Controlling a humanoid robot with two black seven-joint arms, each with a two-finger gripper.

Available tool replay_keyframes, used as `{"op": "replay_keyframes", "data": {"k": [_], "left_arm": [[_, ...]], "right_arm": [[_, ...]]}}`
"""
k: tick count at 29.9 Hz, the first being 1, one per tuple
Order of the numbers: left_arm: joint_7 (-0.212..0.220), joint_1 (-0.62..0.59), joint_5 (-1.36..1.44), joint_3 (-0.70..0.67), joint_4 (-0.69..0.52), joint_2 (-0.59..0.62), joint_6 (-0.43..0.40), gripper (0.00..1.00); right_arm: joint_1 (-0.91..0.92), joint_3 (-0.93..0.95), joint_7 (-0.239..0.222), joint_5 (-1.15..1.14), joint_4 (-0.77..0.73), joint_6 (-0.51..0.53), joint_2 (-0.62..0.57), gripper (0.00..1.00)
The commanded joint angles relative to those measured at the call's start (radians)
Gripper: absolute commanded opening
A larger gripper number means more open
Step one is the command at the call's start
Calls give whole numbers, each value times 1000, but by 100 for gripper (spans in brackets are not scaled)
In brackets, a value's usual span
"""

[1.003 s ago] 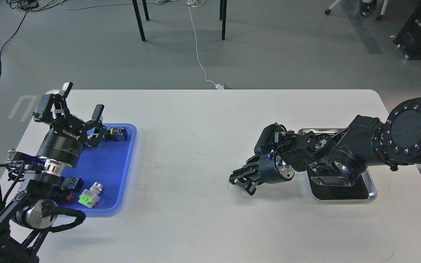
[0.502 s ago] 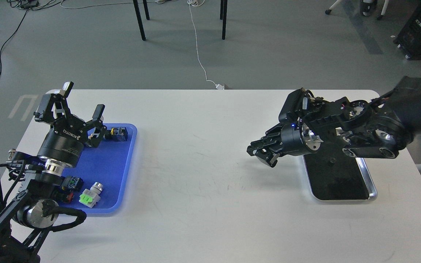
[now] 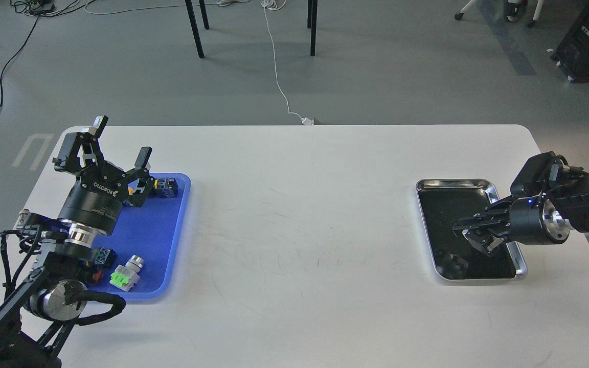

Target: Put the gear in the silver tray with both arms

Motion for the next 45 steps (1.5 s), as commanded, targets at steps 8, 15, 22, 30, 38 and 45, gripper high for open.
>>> {"op": "replay_keyframes", "data": {"k": [8, 15, 22, 30, 38, 45], "left_arm": [[1, -4, 1, 3, 0, -9, 1, 98], [1, -2, 1, 2, 0, -10, 1, 98], [1, -2, 1, -1, 0, -6, -2, 98], [0, -1, 1, 0, 0, -9, -4, 98], [-2, 7, 12, 9, 2, -16, -4, 98], [0, 6, 136, 13, 15, -62, 21, 98]], "right_arm": [[-77, 51, 0, -1, -57, -9, 15, 22], [-66, 54, 0, 1, -23, -14, 26, 57], [-52, 210, 0, 16, 41, -12, -68, 97], [-205, 724, 0, 333, 52, -9, -177, 97], [-468, 1190, 0, 986, 50, -3, -56, 97], [-586, 1366, 0, 1294, 53, 67, 47, 98]]}}
